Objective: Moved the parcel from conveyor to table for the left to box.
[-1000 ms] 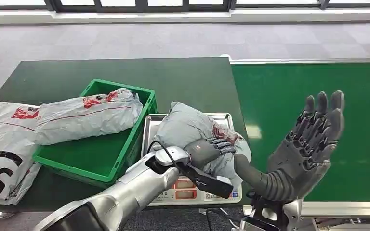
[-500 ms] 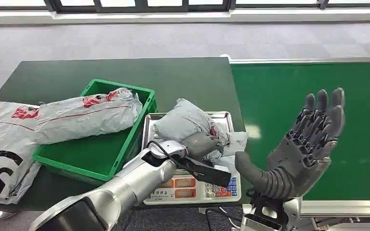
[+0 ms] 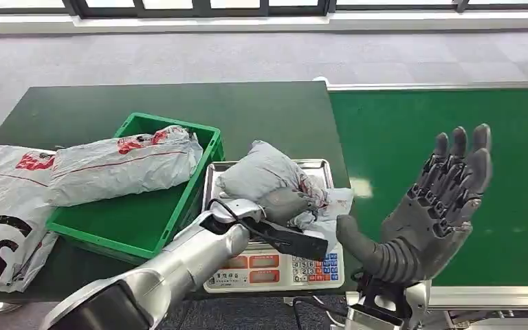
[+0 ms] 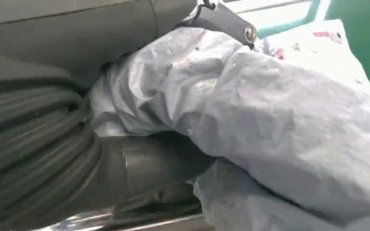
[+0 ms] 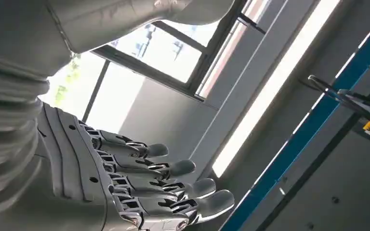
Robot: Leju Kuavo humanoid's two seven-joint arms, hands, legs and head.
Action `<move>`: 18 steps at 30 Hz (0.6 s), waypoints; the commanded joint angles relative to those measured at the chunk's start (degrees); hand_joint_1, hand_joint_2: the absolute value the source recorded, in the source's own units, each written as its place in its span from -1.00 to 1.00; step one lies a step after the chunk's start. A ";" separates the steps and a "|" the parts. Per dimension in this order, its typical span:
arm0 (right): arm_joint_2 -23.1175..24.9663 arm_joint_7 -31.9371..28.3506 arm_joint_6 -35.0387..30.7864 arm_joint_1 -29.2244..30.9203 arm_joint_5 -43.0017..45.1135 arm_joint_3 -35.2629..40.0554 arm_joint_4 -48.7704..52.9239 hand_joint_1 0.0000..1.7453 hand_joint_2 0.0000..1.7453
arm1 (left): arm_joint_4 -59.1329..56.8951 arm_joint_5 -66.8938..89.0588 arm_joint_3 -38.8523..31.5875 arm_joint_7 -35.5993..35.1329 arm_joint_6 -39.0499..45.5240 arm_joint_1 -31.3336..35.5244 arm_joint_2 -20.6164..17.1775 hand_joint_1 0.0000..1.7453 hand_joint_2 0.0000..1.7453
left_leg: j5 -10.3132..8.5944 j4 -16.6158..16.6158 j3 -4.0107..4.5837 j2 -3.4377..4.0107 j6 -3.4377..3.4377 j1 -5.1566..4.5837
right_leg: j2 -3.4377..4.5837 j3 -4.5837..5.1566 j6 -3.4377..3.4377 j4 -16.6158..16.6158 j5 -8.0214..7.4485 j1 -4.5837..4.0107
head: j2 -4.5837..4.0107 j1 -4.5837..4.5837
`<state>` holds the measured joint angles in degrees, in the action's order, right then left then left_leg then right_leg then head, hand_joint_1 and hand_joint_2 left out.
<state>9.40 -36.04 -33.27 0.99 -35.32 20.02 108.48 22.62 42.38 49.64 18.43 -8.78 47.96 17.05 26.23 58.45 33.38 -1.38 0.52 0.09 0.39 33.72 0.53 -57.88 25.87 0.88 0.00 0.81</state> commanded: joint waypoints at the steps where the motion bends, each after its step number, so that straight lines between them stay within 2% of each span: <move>1: 0.19 0.19 0.27 1.09 0.01 -0.45 -1.69 -1.00 1.00 | 4.85 5.05 -0.41 -2.01 12.38 0.82 -3.64 1.00 1.00 | -0.06 -0.02 0.16 0.21 0.04 0.02 | 0.09 0.21 -0.06 0.02 -0.10 -0.03 | 0.00 0.00; 3: 0.20 0.19 0.27 1.09 0.01 -0.46 -1.69 -1.00 1.00 | 4.84 5.05 -0.41 -2.01 12.37 0.72 -3.65 1.00 1.00 | -0.06 -0.04 0.17 0.22 0.04 0.02 | 0.10 0.23 -0.06 0.04 -0.10 -0.03 | 0.00 0.00; 6: 0.72 -0.02 0.27 0.81 -0.11 -0.84 -1.24 -1.00 1.00 | 10.42 11.78 0.47 -6.96 22.30 0.51 -5.59 1.00 1.00 | -0.04 -0.07 0.14 0.29 0.03 0.02 | 0.15 0.23 -0.06 0.09 -0.11 -0.03 | 0.00 0.00; 11: 1.54 -0.09 0.43 1.70 0.54 -1.35 -0.73 -1.00 1.00 | 24.51 18.26 -4.61 -11.20 23.18 0.12 -10.40 1.00 1.00 | -0.04 0.00 0.37 0.37 0.06 0.02 | 0.24 0.52 -0.09 -0.02 -0.11 -0.03 | 0.00 0.00; 16: 3.39 2.05 1.89 1.54 -1.56 -3.01 3.10 -1.00 1.00 | 28.64 24.40 -7.98 -11.23 25.89 -0.16 -10.09 1.00 1.00 | -0.04 0.04 0.46 0.16 0.07 0.02 | 0.09 0.56 -0.06 -0.06 -0.05 -0.03 | 0.00 0.00; 18: 4.42 2.41 2.65 0.77 -2.60 -4.04 4.85 -1.00 1.00 | 29.39 33.89 -7.54 -12.69 31.89 0.50 -10.33 1.00 1.00 | -0.05 0.02 0.50 0.16 0.08 0.03 | 0.04 0.58 -0.08 -0.03 -0.05 -0.05 | 0.02 -0.02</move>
<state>11.06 -34.88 -32.06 1.10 -36.07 19.76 109.70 44.20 64.05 45.92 7.19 15.45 47.11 9.72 26.18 58.45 33.76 -1.41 0.56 0.10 0.42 34.18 0.51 -57.91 25.85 0.88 0.02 0.79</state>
